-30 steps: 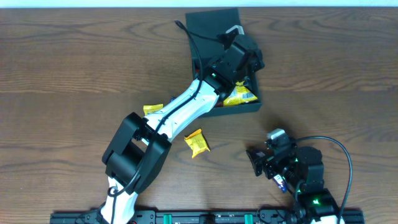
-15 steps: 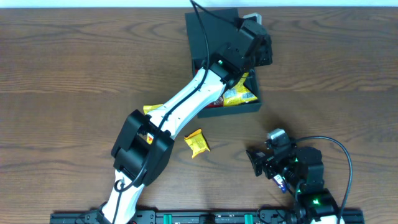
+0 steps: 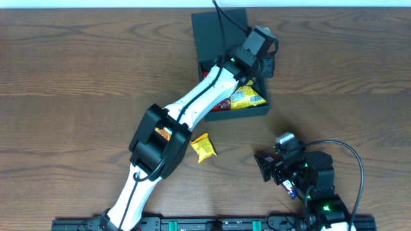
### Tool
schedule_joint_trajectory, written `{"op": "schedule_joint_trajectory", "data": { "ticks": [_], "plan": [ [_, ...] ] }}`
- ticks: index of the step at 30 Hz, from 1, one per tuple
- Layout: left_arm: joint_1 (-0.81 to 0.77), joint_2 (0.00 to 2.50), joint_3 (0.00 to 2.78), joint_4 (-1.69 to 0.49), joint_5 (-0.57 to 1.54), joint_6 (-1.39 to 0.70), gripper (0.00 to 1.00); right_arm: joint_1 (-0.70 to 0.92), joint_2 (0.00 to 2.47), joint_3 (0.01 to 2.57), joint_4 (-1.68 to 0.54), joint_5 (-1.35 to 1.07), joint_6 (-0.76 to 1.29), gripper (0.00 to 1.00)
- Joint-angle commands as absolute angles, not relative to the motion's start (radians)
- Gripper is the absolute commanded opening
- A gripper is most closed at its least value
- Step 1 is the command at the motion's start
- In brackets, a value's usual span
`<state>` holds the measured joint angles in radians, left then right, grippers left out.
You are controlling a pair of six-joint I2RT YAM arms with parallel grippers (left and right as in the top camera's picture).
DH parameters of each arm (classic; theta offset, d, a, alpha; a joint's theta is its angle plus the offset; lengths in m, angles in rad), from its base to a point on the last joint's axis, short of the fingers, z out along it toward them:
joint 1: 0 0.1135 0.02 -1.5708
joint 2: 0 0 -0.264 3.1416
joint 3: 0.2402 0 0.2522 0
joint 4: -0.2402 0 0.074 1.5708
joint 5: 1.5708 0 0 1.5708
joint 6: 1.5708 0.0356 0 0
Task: Pack container
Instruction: 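Push the Oreo pack down into the box with the left gripper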
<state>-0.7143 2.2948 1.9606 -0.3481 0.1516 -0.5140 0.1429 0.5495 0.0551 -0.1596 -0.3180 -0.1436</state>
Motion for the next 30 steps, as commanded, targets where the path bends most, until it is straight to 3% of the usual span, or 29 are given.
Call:
{"op": "schedule_joint_trajectory", "data": {
  "ticks": [1, 22, 30],
  "plan": [
    [-0.709, 2.3, 1.993, -0.315, 0.153, -0.487, 0.06, 0.136, 0.547, 0.051, -0.16, -0.318, -0.155, 0.99],
    [-0.707, 2.328, 1.993, -0.337, -0.081, -0.493, 0.06, 0.136, 0.547, 0.051, -0.16, -0.318, -0.155, 0.99],
    [-0.707, 2.329, 1.992, -0.416, -0.064, -0.463, 0.06, 0.136, 0.547, 0.051, -0.16, -0.318, -0.155, 0.99]
  ]
}}
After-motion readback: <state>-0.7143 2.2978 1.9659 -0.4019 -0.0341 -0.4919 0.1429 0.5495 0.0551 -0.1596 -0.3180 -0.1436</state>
